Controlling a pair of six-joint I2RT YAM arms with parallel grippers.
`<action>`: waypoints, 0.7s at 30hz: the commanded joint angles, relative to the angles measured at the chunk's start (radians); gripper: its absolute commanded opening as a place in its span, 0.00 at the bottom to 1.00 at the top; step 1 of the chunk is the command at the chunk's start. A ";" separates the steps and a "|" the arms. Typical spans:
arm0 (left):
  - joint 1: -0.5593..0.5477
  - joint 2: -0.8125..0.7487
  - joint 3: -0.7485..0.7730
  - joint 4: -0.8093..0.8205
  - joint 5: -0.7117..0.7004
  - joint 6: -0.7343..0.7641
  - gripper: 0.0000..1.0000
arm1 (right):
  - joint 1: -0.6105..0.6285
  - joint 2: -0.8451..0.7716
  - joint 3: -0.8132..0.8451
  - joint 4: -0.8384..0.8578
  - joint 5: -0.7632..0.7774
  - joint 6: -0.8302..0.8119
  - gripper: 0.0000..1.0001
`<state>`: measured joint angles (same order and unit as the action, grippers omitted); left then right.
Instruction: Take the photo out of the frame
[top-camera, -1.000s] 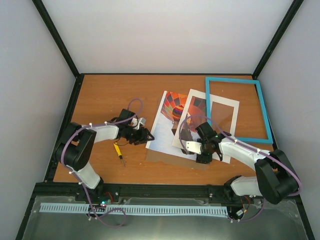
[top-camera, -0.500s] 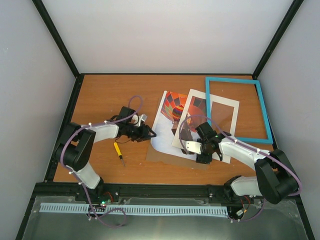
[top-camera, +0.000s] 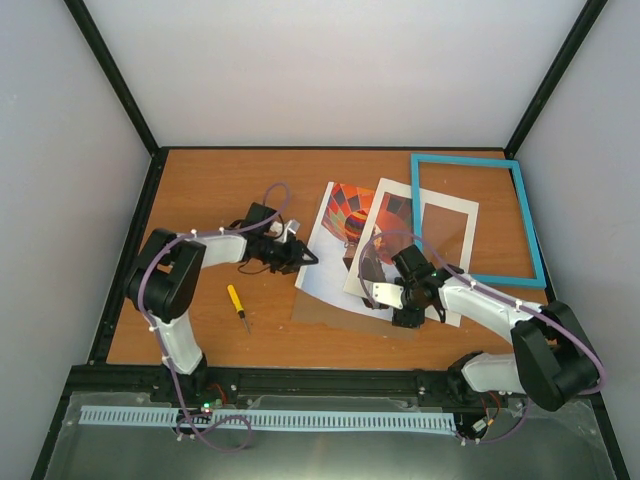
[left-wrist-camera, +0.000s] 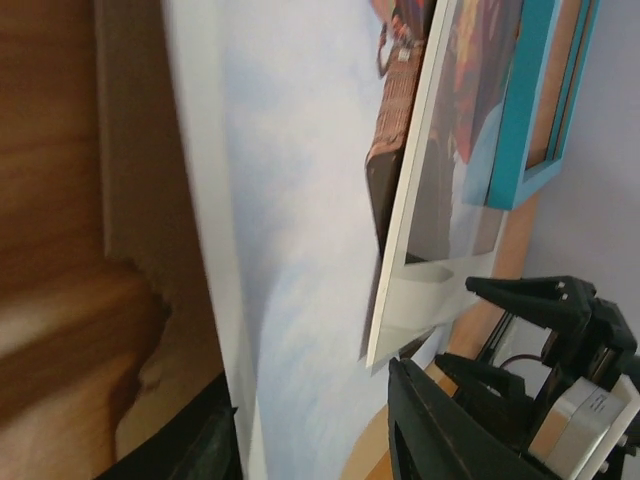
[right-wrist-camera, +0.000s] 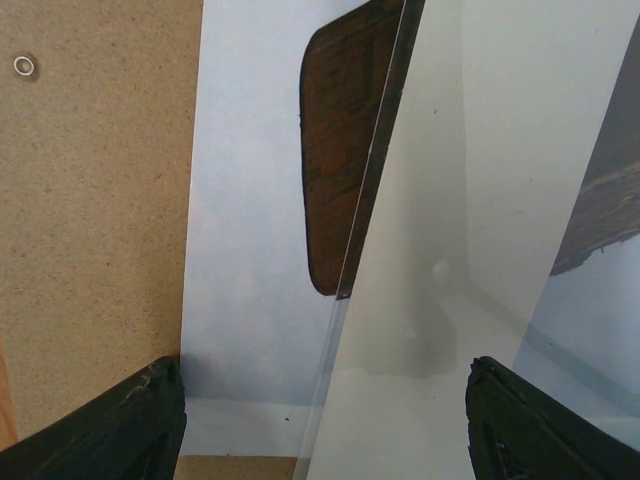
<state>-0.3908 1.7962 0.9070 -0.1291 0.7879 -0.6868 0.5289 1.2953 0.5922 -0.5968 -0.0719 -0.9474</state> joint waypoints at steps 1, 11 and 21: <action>0.008 0.072 0.107 -0.009 0.047 0.012 0.37 | 0.009 0.054 -0.058 0.059 0.009 0.010 0.74; 0.030 0.270 0.348 -0.159 0.061 0.102 0.32 | 0.010 0.045 -0.062 0.061 0.015 0.018 0.74; 0.063 0.375 0.497 -0.195 0.144 0.156 0.17 | 0.009 0.051 -0.064 0.070 0.016 0.019 0.74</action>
<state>-0.3363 2.1521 1.3457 -0.3008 0.8669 -0.5793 0.5289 1.2953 0.5888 -0.5930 -0.0715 -0.9405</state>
